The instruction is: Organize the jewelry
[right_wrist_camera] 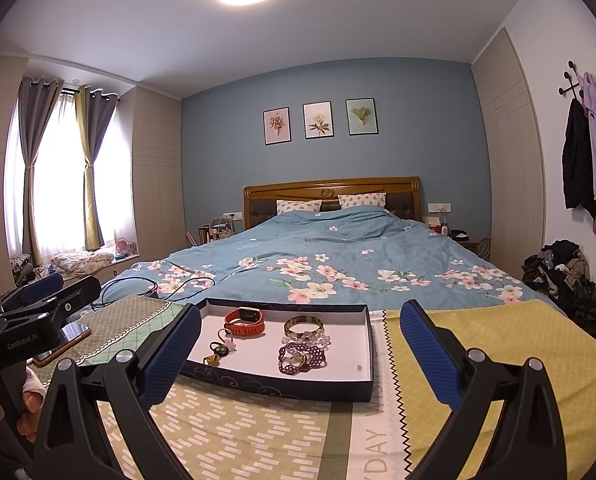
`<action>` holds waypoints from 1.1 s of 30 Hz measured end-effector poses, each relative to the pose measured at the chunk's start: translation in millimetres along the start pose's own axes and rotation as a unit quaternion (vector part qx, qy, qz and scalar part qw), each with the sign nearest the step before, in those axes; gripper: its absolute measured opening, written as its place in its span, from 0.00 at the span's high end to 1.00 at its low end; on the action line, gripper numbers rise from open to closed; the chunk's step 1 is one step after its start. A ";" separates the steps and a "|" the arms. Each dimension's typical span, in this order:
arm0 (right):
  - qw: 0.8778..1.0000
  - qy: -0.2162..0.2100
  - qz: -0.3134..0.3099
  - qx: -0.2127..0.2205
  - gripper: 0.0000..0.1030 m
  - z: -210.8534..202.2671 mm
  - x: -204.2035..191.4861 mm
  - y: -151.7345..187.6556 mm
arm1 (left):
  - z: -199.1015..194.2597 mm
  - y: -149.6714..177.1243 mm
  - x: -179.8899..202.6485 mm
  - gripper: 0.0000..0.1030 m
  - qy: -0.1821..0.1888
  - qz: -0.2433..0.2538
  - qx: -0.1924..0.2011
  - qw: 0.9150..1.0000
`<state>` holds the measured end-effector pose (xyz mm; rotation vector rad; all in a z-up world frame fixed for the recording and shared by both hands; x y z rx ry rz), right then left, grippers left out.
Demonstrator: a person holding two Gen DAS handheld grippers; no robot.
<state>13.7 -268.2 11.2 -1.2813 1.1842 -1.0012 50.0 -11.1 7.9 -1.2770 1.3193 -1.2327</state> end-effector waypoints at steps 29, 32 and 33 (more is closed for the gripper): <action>1.000 0.001 0.000 0.000 0.07 -1.4 1.3 -1.9 | 0.8 -0.6 0.0 0.05 -0.002 -0.001 -0.003 1.000; 1.000 0.002 -0.004 -0.008 0.07 -0.6 5.0 -2.3 | 6.1 3.1 -2.3 0.05 0.001 -0.007 -0.022 1.000; 1.000 0.003 -0.009 -0.016 0.07 1.0 9.2 -2.3 | 9.3 5.0 -3.6 0.05 0.003 -0.009 -0.033 0.999</action>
Point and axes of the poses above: each gripper's, at about its wrist camera, not at the fingertips, and z roughly the way its jaws point, x to its right, y to its underside, the point moved 3 cm from there along z, roughly the way its jaws point, and after that the axes turned 4 degrees about x, right-handed, at the moved point
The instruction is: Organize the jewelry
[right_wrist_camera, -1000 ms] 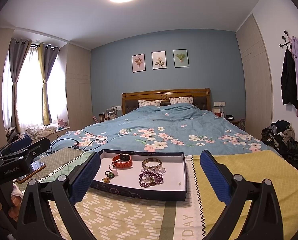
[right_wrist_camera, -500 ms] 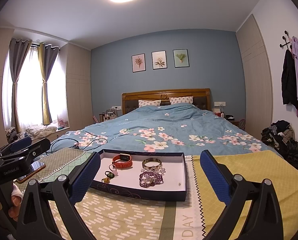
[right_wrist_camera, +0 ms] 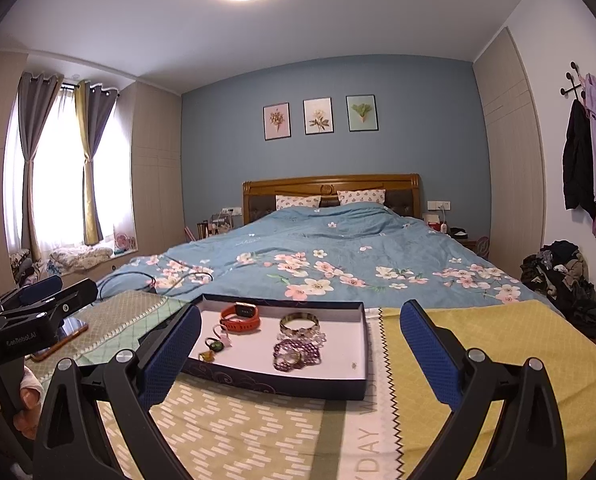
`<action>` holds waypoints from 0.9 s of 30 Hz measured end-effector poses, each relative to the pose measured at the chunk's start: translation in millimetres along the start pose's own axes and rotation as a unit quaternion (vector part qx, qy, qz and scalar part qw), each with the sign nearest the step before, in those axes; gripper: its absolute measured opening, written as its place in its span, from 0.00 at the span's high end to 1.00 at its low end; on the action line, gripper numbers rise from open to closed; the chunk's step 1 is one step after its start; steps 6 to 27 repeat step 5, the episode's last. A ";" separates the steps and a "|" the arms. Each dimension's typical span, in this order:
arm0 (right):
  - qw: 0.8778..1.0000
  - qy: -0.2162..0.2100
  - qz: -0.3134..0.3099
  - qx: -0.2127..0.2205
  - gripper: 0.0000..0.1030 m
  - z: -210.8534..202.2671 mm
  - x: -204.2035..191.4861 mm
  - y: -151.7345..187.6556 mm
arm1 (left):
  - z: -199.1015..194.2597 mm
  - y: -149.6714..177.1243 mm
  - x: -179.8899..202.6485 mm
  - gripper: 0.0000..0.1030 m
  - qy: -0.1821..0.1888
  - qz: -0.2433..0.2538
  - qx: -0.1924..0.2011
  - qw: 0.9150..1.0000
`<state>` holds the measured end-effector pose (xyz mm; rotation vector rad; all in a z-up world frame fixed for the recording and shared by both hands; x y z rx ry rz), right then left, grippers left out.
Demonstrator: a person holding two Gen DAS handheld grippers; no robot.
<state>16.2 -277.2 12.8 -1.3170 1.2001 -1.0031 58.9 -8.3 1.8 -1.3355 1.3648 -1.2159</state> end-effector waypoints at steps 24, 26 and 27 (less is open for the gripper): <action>0.993 0.042 -0.031 -0.107 0.07 29.2 42.4 12.4 | 24.7 12.9 -15.1 0.05 -0.009 0.001 -0.071 0.997; 0.993 0.042 -0.031 -0.107 0.07 29.2 42.4 12.4 | 24.7 12.9 -15.1 0.05 -0.009 0.001 -0.071 0.997; 0.993 0.042 -0.031 -0.107 0.07 29.2 42.4 12.4 | 24.7 12.9 -15.1 0.05 -0.009 0.001 -0.071 0.997</action>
Point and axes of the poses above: each gripper's, at about its wrist camera, not at the fingertips, and z roughly the way its jaws point, x to its right, y to its underside, the point moved 3 cm from there along z, roughly the way its jaws point, and after that the axes turned 4 degrees about x, right-handed, at the moved point
